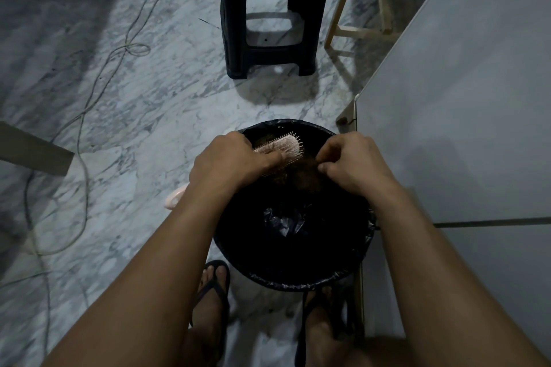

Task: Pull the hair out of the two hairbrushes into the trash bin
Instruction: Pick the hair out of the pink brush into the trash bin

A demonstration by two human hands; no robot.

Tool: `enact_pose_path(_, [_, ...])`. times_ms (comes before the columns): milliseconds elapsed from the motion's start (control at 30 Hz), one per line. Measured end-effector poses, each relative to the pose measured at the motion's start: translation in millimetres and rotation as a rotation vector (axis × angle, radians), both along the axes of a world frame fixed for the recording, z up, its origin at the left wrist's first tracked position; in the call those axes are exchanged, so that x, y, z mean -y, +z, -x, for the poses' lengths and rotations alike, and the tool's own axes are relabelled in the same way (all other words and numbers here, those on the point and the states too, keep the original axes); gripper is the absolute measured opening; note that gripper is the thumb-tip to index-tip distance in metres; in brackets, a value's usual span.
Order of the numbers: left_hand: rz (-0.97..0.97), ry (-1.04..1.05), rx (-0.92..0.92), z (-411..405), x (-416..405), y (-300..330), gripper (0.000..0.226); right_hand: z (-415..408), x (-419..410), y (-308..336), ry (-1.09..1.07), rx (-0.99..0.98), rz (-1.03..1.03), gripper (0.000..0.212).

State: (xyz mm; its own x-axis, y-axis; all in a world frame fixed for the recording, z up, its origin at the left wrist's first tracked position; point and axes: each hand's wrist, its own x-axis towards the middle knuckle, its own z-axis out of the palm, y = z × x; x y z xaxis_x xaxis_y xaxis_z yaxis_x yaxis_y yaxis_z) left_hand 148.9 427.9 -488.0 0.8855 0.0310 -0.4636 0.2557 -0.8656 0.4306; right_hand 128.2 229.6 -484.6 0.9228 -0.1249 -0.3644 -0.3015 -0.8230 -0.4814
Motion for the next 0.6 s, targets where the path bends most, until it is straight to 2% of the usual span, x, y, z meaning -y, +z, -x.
enact_pose_path(133, [-0.010, 0.005, 0.007, -1, 3, 3, 0.064, -1, -12, -2, -0.069, -0.028, -0.367, 0.039])
enact_pose_path(200, [-0.006, 0.006, 0.011, -1, 4, 3, 0.063, -1, -13, -7, -0.108, -0.014, -0.392, 0.041])
enact_pose_path(367, [-0.042, 0.023, 0.010, -1, 0, 4, 0.061, -2, -5, -4, -0.068, -0.004, -0.302, 0.014])
enact_pose_path(467, [-0.062, 0.057, 0.033, -6, -14, 2, 0.063, -2, 7, 2, -0.049, -0.007, -0.201, 0.013])
enact_pose_path(600, [-0.061, 0.106, 0.059, -10, -32, 2, 0.065, -2, 33, -5, -0.160, -0.004, 0.010, 0.017])
